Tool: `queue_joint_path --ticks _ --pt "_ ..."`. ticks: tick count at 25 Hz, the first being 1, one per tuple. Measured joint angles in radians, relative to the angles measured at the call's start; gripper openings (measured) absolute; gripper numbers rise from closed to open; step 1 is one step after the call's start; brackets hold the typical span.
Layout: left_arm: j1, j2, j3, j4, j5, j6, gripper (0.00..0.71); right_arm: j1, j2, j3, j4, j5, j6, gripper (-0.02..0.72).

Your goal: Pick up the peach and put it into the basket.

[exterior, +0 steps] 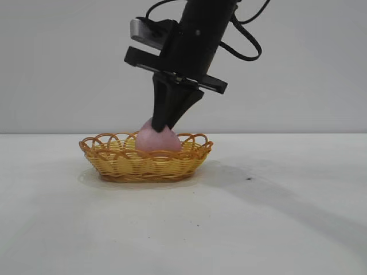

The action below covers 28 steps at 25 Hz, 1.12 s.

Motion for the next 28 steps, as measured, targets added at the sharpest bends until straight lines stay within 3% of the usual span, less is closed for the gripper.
queue_joint_path --ticks 2,5,9,14,15,19,28 --pt "0.000 0.000 0.000 0.000 0.000 0.000 0.382 -0.002 -0.034 -0.005 -0.080 -0.002 0.052 0.388" --pt "0.000 0.000 0.000 0.000 0.000 0.000 0.382 -0.044 -0.080 -0.007 -0.194 -0.027 0.144 0.372" --pt "0.000 0.000 0.000 -0.001 0.000 0.000 0.382 -0.188 -0.091 0.011 -0.236 -0.071 0.261 0.372" --pt "0.000 0.000 0.000 -0.001 0.000 0.000 0.382 -0.379 -0.089 0.115 -0.328 -0.087 0.351 0.372" --pt "0.000 0.000 0.000 -0.002 0.000 0.000 0.382 -0.410 -0.089 0.130 -0.347 -0.089 0.372 0.323" --pt "0.000 0.000 0.000 -0.002 0.000 0.000 0.382 -0.493 -0.088 0.143 -0.368 -0.091 0.401 0.321" --pt "0.000 0.000 0.000 -0.002 0.000 0.000 0.382 -0.502 -0.342 0.211 -0.365 -0.092 0.399 0.321"
